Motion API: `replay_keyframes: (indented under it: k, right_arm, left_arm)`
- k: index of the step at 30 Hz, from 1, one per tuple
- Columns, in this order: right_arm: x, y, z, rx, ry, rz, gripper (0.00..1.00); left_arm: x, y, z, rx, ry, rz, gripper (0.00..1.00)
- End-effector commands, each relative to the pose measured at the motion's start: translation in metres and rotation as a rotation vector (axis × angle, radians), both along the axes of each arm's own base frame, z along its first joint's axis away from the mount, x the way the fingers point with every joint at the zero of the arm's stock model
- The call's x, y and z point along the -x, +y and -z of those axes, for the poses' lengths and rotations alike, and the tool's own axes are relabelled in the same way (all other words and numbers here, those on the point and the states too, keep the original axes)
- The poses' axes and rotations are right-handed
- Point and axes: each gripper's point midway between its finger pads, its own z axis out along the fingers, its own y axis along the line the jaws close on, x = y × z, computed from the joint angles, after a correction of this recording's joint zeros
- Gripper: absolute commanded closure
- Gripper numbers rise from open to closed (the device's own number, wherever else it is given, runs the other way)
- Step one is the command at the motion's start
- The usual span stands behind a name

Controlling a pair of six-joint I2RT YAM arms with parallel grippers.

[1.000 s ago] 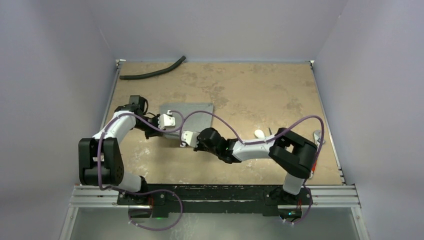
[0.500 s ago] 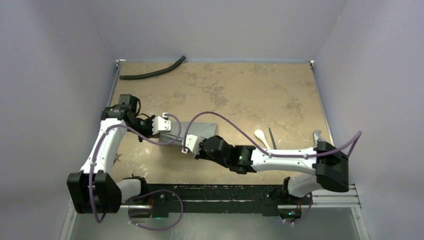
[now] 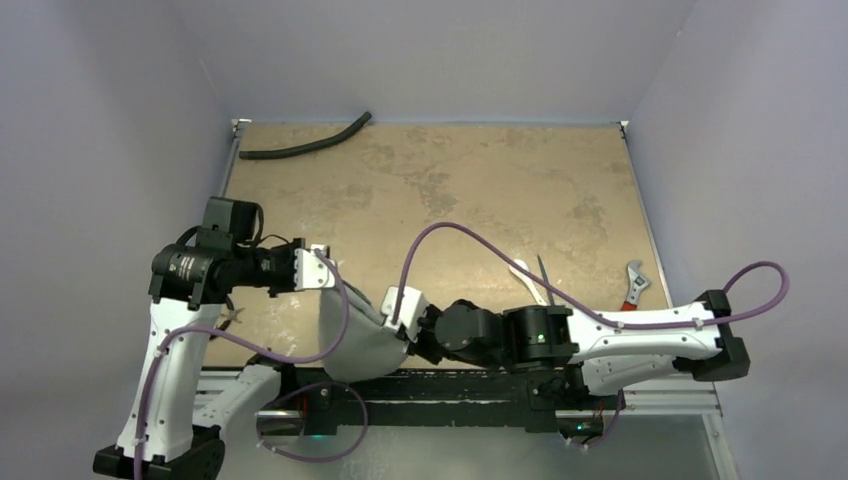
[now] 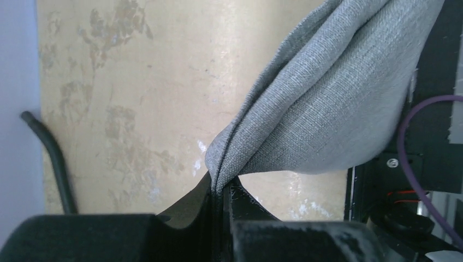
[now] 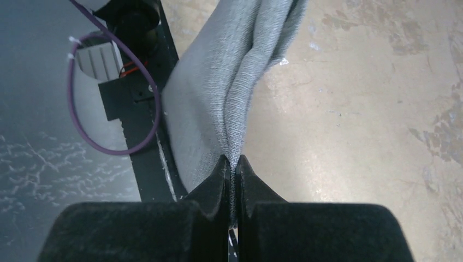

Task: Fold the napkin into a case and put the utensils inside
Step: Turn over the upper triangle folded napkin at the center of the board.

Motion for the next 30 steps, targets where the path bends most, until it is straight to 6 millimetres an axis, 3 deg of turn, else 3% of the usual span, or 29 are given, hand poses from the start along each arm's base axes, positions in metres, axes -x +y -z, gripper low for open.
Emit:
replay_keyframes:
  k: [1, 4, 7, 13, 16, 19, 21, 24, 26, 30]
  right_arm:
    - [-0.015, -0.015, -0.011, -0.063, 0.046, 0.102, 1.00]
    - [-0.059, -0.016, 0.023, -0.007, 0.082, 0.183, 1.00]
    - [-0.106, -0.015, 0.050, 0.008, 0.123, 0.235, 1.00]
    - [-0.205, -0.029, 0.119, 0.130, 0.190, 0.299, 1.00]
    - [-0.251, -0.041, 0.138, 0.130, 0.206, 0.361, 1.00]
    - [-0.287, -0.048, 0.143, 0.085, 0.205, 0.391, 1.00]
    - [-0.303, -0.049, 0.155, 0.090, 0.224, 0.384, 1.00]
    - [-0.321, -0.047, 0.175, 0.113, 0.257, 0.374, 1.00]
    - [-0.329, -0.052, 0.189, 0.132, 0.281, 0.380, 1.00]
    - [-0.336, -0.061, 0.199, 0.132, 0.289, 0.397, 0.95]
  left_arm:
    - [0.008, -0.012, 0.012, 0.028, 0.158, -0.017, 1.00]
    - [-0.009, -0.009, 0.039, -0.006, 0.226, -0.075, 1.00]
    - [-0.051, -0.005, 0.063, -0.029, 0.246, -0.213, 1.00]
    - [-0.163, -0.008, 0.123, -0.064, 0.345, -0.544, 1.00]
    - [-0.216, -0.009, 0.148, -0.124, 0.409, -0.687, 0.97]
    - [-0.260, -0.013, 0.156, -0.113, 0.396, -0.764, 0.81]
    - [-0.280, -0.014, 0.161, -0.099, 0.366, -0.798, 0.50]
    - [-0.306, -0.011, 0.161, -0.094, 0.312, -0.858, 0.22]
    - [-0.317, -0.010, 0.154, -0.087, 0.292, -0.883, 0.15]
    - [-0.328, -0.017, 0.122, 0.019, 0.287, -0.829, 0.13]
